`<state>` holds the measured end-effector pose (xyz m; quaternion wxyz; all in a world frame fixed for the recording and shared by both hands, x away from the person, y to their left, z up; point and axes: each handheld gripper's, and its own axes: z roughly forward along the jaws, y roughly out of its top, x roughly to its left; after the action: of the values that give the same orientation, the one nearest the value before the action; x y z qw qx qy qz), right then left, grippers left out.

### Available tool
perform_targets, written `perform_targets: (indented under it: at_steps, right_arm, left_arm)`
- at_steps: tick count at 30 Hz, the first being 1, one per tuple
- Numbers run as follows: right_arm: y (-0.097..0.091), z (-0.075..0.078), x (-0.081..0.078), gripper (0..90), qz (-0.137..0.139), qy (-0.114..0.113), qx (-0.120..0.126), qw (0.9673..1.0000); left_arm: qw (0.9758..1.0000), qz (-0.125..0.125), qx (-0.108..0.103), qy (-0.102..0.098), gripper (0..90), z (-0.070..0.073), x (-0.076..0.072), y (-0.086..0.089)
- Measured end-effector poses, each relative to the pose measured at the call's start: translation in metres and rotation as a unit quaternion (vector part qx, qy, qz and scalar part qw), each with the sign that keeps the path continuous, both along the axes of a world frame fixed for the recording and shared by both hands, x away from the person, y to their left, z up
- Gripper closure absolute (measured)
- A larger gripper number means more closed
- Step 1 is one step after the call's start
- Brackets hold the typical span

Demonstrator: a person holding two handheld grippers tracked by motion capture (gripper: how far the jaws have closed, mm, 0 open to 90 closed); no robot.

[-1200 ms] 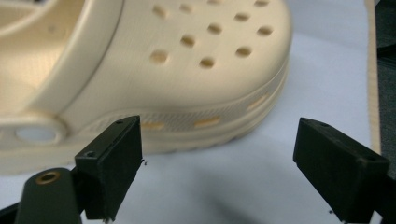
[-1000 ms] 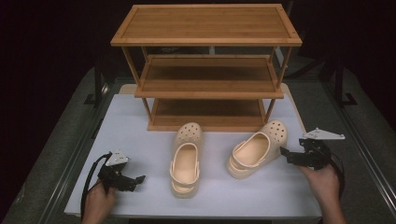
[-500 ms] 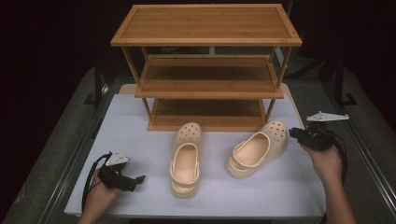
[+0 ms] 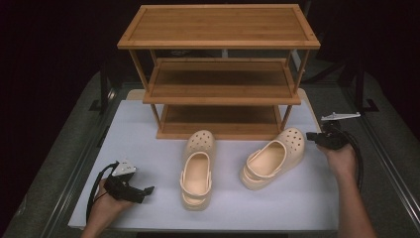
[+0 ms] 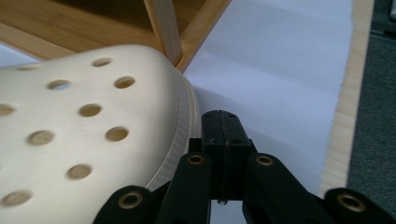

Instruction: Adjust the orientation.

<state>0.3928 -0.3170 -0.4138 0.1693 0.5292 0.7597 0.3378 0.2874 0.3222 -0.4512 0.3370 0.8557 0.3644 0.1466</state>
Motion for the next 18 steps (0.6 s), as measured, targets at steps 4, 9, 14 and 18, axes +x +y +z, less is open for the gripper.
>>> perform_targets:
  at_steps: [4,9,14,18]
  right_arm:
    - [0.004,-0.009,0.008,89.9,0.002,0.007,-0.001,1.0]
    - [0.008,-0.011,0.011,89.9,0.006,0.01,-0.005,0.9999]
    - [0.008,-0.011,0.011,89.9,0.012,0.01,-0.005,0.9999]
    - [0.012,-0.01,0.011,89.9,0.024,0.011,-0.011,0.9996]
  left_arm:
    - [1.0,0.0,0.0,-0.001,0.0,0.0,0.0,0.0]
    - [1.0,0.0,0.001,-0.002,0.0,0.0,0.0,0.0]
    - [1.0,-0.001,0.001,-0.001,0.0,0.0,0.0,0.0]
    - [1.0,0.0,0.001,-0.002,0.0,0.0,0.0,0.0]
